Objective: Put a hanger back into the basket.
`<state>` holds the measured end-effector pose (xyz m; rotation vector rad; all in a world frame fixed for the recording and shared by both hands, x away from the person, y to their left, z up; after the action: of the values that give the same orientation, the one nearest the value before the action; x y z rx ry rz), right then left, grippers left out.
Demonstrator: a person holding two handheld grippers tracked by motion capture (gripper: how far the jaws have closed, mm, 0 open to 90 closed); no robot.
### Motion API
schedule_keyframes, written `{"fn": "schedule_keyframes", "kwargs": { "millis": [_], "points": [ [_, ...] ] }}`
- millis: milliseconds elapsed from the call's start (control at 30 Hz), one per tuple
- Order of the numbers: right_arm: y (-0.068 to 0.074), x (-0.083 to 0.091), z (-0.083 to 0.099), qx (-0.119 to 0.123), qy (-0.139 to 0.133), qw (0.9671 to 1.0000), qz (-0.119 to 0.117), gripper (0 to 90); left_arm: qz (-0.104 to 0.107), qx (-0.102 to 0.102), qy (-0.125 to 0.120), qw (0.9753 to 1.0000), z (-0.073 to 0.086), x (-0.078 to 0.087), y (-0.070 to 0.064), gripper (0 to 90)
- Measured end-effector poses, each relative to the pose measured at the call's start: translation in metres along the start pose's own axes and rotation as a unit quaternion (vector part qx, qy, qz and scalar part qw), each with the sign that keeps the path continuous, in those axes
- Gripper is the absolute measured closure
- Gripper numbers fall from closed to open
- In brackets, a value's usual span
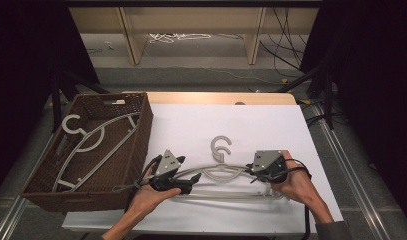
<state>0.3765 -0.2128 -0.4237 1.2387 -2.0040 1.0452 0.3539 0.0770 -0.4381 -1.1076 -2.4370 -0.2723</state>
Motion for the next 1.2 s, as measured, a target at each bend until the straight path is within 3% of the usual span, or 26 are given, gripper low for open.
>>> {"fn": "schedule_keyframes", "kwargs": {
  "millis": [133, 333, 367, 700, 833, 967, 1000, 1033, 1200],
  "points": [
    [-0.002, 0.007, -0.003, 0.022, -0.006, 0.9996, 0.015, 82.1, 0.01, -0.005, 0.024, 0.9997, -0.011, -0.01, -0.003, 27.6],
    [0.0, 0.012, -0.007, 0.023, -0.021, 0.9994, 0.013, 82.1, 0.03, -0.018, 0.035, 0.9988, -0.023, -0.025, -0.01, 33.4],
    [0.0, 0.013, -0.007, 0.024, -0.022, 0.9994, 0.014, 82.1, 0.033, -0.028, 0.044, 0.9981, -0.024, -0.026, -0.011, 34.4],
    [0.001, 0.016, -0.011, 0.029, -0.029, 0.9991, 0.012, 82.1, 0.039, -0.053, 0.078, 0.9947, -0.027, -0.051, -0.014, 48.3],
    [0.001, 0.017, -0.01, 0.033, -0.029, 0.999, 0.01, 82.1, 0.039, -0.065, 0.078, 0.994, -0.028, -0.056, -0.016, 58.2],
    [0.002, 0.017, -0.011, 0.033, -0.031, 0.9989, 0.013, 82.1, 0.046, -0.1, 0.085, 0.9904, -0.031, -0.057, -0.017, 67.8],
    [0.0, 0.017, -0.01, 0.04, -0.032, 0.9986, 0.015, 82.1, 0.044, -0.117, 0.093, 0.9878, -0.032, -0.056, -0.017, 69.0],
    [0.0, 0.018, -0.01, 0.044, -0.031, 0.9984, 0.015, 82.0, 0.049, -0.117, 0.092, 0.9876, -0.033, -0.055, -0.019, 69.9],
    [-0.001, 0.018, -0.008, 0.04, -0.035, 0.9985, 0.012, 80.3, 0.05, -0.166, 0.101, 0.9796, -0.039, -0.047, -0.024, 74.6]
  ]
}}
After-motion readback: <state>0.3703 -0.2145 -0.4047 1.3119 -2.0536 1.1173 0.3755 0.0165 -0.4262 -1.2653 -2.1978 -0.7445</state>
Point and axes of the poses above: each handheld gripper's, and its own axes: x roughly backward along the jaws, z roughly out of its underside, y roughly to its left, the point moved 2 cm from there along -x, roughly forward along the jaws, and after that the axes turned 1 degree about -x, right-handed, at the moved point
